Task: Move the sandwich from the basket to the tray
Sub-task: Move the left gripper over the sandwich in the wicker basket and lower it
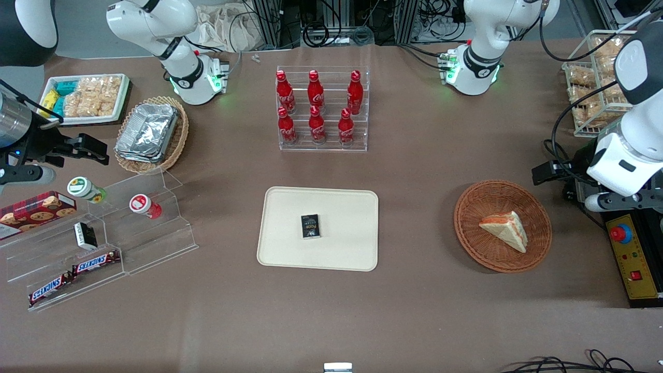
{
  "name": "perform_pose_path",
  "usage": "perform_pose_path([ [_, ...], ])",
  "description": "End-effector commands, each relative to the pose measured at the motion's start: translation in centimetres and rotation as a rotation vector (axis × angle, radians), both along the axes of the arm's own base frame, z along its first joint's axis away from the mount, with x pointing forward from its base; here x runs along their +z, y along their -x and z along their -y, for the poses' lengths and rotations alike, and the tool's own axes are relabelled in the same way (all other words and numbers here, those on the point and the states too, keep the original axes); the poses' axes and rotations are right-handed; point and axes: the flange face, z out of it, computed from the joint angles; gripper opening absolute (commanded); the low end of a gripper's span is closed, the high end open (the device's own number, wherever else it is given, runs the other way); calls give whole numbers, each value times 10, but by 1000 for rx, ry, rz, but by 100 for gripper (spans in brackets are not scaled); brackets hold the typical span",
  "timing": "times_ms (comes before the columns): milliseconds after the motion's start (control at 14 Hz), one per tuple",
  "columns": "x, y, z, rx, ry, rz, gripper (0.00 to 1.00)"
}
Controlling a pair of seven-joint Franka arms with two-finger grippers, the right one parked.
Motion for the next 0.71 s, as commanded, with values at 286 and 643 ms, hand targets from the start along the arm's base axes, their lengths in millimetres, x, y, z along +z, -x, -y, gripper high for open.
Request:
perform_pose_path([
  [286,-8,-9,0,1,-19,-27,100],
  [643,-54,-19,-13,38,-24,-87,100],
])
